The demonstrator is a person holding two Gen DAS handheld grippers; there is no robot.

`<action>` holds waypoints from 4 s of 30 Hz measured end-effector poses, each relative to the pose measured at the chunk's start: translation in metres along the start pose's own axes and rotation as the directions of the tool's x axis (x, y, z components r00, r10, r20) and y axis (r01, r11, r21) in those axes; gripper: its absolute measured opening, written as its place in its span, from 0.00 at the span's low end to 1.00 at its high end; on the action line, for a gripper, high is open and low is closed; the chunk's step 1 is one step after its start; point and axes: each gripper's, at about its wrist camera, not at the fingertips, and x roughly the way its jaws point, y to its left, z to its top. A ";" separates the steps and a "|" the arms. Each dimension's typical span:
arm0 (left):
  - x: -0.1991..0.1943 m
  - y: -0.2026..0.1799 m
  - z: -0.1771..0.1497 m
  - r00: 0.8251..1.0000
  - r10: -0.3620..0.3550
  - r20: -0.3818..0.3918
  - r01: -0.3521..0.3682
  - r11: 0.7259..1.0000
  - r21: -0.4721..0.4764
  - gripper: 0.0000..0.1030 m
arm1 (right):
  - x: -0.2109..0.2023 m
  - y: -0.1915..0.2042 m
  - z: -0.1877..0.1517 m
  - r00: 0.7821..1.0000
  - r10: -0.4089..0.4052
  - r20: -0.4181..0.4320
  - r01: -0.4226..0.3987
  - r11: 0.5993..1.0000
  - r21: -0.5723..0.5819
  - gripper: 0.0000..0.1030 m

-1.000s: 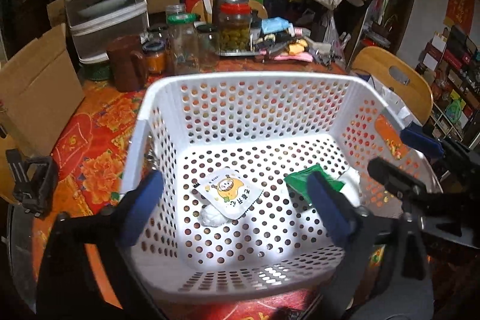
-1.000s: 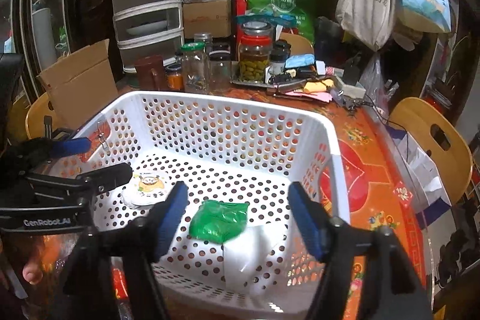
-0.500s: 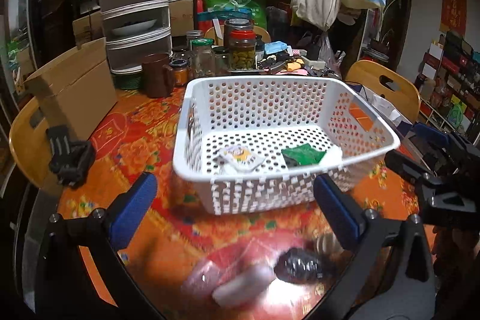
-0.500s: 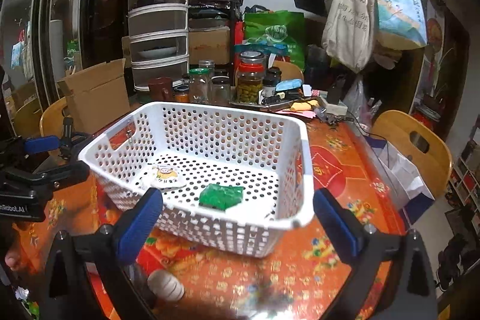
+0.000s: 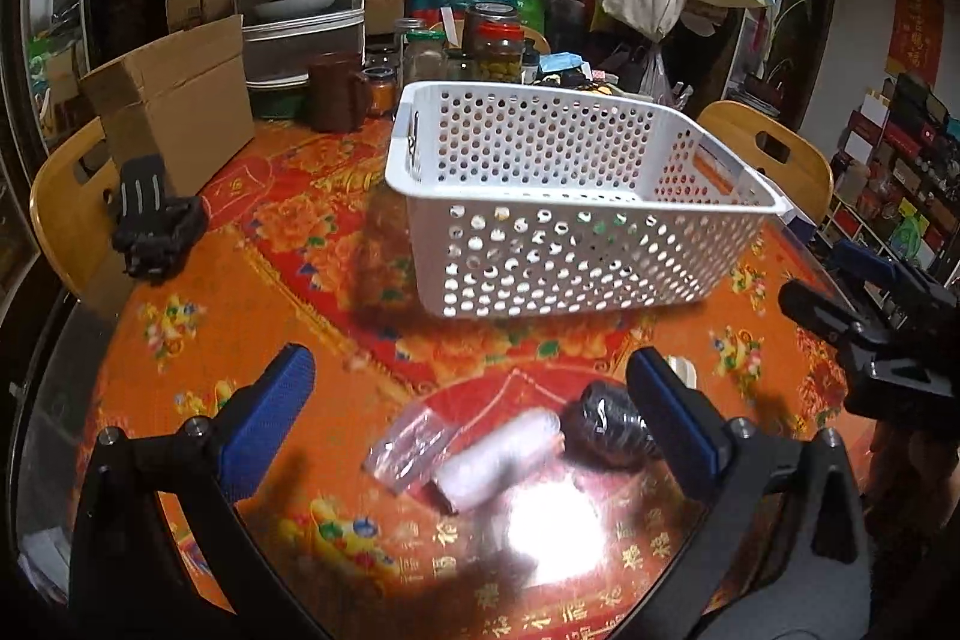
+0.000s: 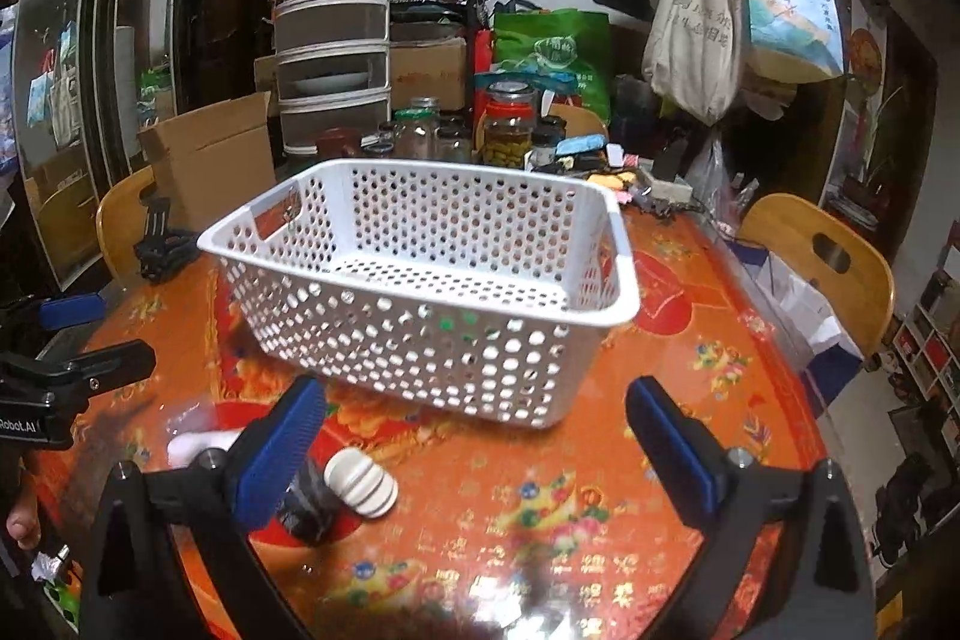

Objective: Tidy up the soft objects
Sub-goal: 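Withdraw both tools and move the right tool toward the black sock, then grasp the white ribbed ball with the right tool while the left tool grasps the clear bag, then carry the ribbed ball and clear bag over the white basket with both tools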

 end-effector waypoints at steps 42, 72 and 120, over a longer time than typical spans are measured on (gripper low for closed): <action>0.074 0.084 -0.058 0.989 0.009 -0.149 -0.022 0.996 -0.092 0.75 | 0.067 0.029 -0.054 0.944 0.248 -0.218 -0.239 0.969 0.067 0.44; 0.077 0.036 -0.060 0.991 0.026 -0.130 -0.019 0.998 0.054 0.27 | 0.063 0.019 -0.058 0.947 0.254 -0.197 -0.248 0.967 0.056 0.28; 0.070 -0.046 0.149 0.998 -0.015 -0.067 0.020 0.998 0.066 0.27 | 0.081 -0.025 0.095 0.976 0.110 -0.190 -0.119 0.992 -0.036 0.28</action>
